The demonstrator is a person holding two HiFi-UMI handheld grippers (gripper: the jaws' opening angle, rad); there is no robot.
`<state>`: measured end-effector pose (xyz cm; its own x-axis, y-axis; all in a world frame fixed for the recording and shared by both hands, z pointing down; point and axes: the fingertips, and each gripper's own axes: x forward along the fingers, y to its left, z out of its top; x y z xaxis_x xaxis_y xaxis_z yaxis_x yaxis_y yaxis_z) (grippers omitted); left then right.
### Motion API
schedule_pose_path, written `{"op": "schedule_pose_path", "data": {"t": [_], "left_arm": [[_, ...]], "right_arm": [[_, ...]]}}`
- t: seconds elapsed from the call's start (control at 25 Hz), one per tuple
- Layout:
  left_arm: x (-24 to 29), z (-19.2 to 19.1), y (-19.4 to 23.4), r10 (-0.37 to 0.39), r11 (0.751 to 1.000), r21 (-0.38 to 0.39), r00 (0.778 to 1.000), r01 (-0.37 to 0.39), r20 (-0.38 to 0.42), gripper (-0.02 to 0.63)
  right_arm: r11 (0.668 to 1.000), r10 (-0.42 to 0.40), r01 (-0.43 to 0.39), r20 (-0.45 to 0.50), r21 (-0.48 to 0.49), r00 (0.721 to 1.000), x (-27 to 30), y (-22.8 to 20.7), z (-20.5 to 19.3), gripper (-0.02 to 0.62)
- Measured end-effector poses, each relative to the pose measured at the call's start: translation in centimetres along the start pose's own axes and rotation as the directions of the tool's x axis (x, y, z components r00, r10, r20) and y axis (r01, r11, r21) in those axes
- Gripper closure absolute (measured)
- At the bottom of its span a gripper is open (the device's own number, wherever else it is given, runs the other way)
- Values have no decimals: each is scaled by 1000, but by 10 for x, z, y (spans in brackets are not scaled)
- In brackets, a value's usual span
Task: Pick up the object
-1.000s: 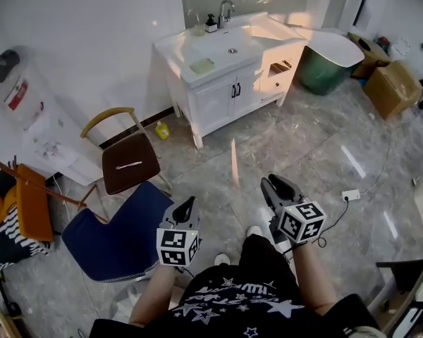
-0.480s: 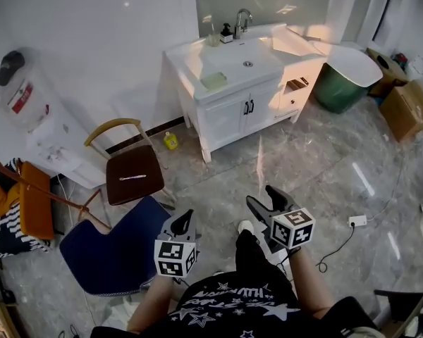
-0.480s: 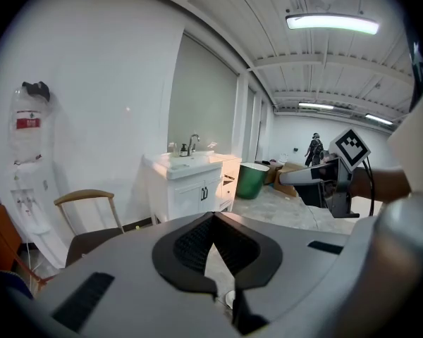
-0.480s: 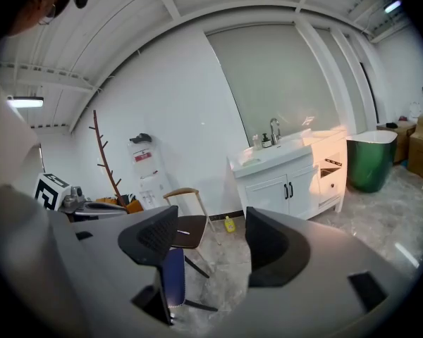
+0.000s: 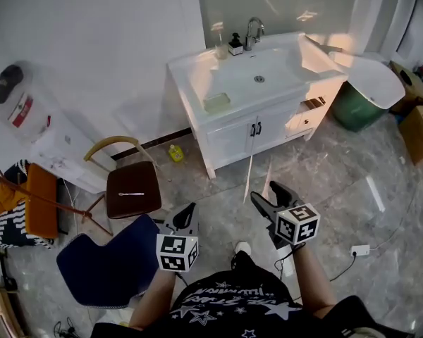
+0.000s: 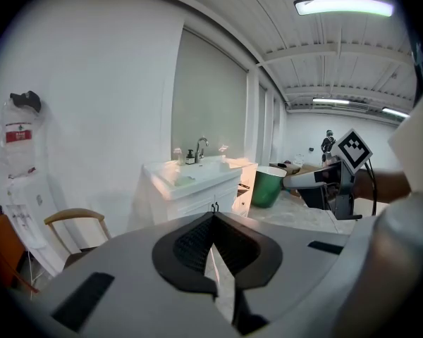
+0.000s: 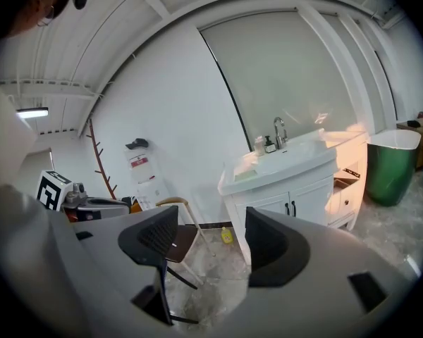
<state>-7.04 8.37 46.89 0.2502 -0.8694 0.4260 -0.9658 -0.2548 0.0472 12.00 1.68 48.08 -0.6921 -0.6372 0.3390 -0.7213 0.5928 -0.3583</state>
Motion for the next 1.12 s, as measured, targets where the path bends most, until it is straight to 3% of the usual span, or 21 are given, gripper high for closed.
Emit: {"op": "schedule_pose_path", "data": {"t": [0.28,0.6,0.88,1.12], "left_arm": [[56,30,1,70,997,-24,997,-70,15,591],[79,53,18,129,991,-33,991,-128,34,591],[112,54,53,144,988,-54,989,-142,19,591],[178,77,85,90,994,-61,996,-88,20,591]], "right_arm": [[997,66,-67,-51,-29,997,43,-48,24,301],[992,108,-111,-53,-54,993,90,-65,59,301],[996,83,-86,-64,-32,994,132,-83,67,301],[999,30,-32,-81,-20,996,178,-116,87,301]]}}
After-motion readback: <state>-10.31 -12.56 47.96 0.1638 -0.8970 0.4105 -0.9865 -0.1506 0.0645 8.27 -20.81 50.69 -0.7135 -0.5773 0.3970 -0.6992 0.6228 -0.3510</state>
